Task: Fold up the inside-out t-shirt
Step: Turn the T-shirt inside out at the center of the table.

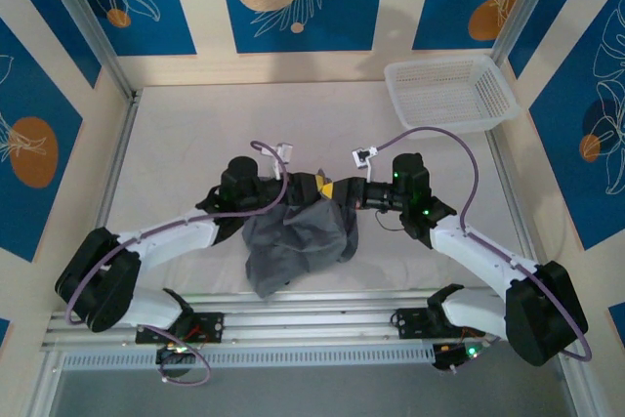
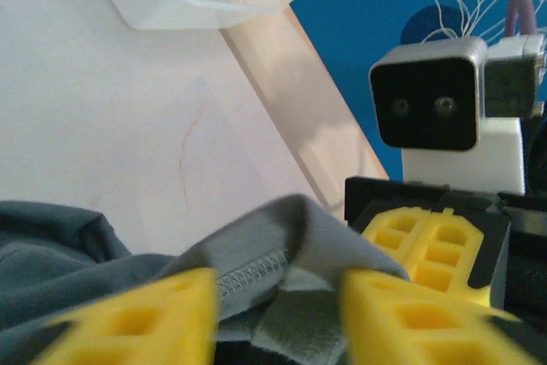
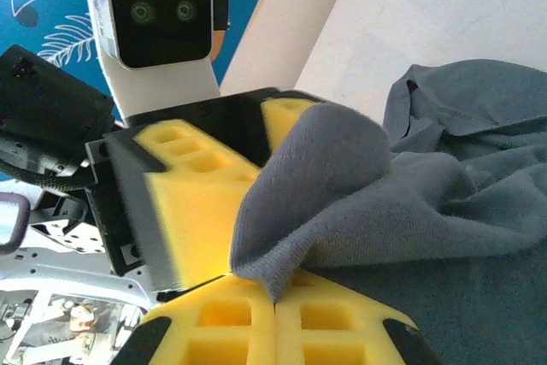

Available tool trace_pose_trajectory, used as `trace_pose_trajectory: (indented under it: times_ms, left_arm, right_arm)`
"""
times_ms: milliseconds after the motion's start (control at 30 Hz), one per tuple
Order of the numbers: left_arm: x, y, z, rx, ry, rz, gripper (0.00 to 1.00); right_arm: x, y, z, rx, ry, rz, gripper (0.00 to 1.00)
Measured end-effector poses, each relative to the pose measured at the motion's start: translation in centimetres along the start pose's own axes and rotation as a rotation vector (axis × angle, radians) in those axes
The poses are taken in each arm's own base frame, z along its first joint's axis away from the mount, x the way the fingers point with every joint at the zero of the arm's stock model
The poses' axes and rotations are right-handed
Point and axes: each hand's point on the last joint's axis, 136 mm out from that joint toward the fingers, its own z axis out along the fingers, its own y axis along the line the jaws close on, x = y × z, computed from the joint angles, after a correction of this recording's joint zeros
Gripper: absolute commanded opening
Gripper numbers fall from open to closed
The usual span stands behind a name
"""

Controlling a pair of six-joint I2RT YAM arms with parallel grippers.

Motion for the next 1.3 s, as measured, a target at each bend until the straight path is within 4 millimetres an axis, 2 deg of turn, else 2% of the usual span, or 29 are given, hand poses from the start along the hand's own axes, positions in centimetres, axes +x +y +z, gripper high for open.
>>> trace_pose_trajectory:
  times_ms: [333,367,433,533,567,633,733,800,900,967,1033,1133,1233,1300]
  left_arm:
    - [-0.2,-2.4,-0.2,0.110,0.015,-0.055,0.57]
    - [-0.3,-2.6,-0.2,0.125,0.013,-0.071,0.53]
    - [-0.5,-2.9,-0.1,0.146,0.010,-0.098,0.39]
    - [-0.5,-3.1,0.0,0.163,0.014,-0.126,0.04]
    - [-0.4,-3.2,0.0,0.166,0.017,-0.131,0.00]
    - [-0.4,-3.3,-0.1,0.170,0.018,-0.131,0.00]
    - [-0.5,-3.6,-0.4,0.168,0.018,-0.135,0.00]
    - [-0.7,-4.1,-0.9,0.164,0.010,-0.135,0.00]
    - [-1.1,-4.4,-1.8,0.128,-0.007,-0.150,0.00]
    - [-1.4,-4.4,-2.3,0.094,-0.019,-0.164,0.00]
    - [-1.7,-4.2,-2.6,0.046,-0.028,-0.173,0.00]
    - [-2.0,-4.0,-2.7,-0.012,-0.039,-0.175,0.00]
    - [-1.5,-3.8,-2.5,-0.059,-0.027,-0.175,0.00]
    - [-1.4,-3.8,-2.4,-0.088,-0.019,-0.173,0.00]
  right_arm:
    - [0.0,0.0,0.0,-0.002,0.001,0.007,0.00]
    - [0.0,0.0,0.0,-0.003,0.001,0.007,0.00]
    - [0.0,0.0,0.0,-0.003,0.001,0.007,0.00]
    - [0.0,-0.4,0.2,0.006,0.004,0.018,0.05]
    - [0.1,-0.5,0.2,0.009,0.005,0.021,0.11]
    - [-0.1,-0.8,0.2,0.024,-0.005,0.023,0.19]
    - [-0.8,-2.3,-0.3,0.081,-0.057,0.014,0.17]
    - [-1.0,-4.8,-1.2,0.172,-0.114,0.020,0.13]
    - [0.1,-8.0,-2.4,0.290,-0.134,0.036,0.15]
    - [0.7,-8.3,-3.1,0.322,-0.140,0.021,0.15]
    - [0.7,-6.5,-3.7,0.324,-0.173,-0.050,0.15]
    - [0.7,-1.8,-4.0,0.281,-0.241,-0.219,0.18]
    - [2.4,2.9,-2.5,0.231,-0.231,-0.377,0.42]
    - [3.4,4.1,-1.4,0.241,-0.216,-0.450,0.54]
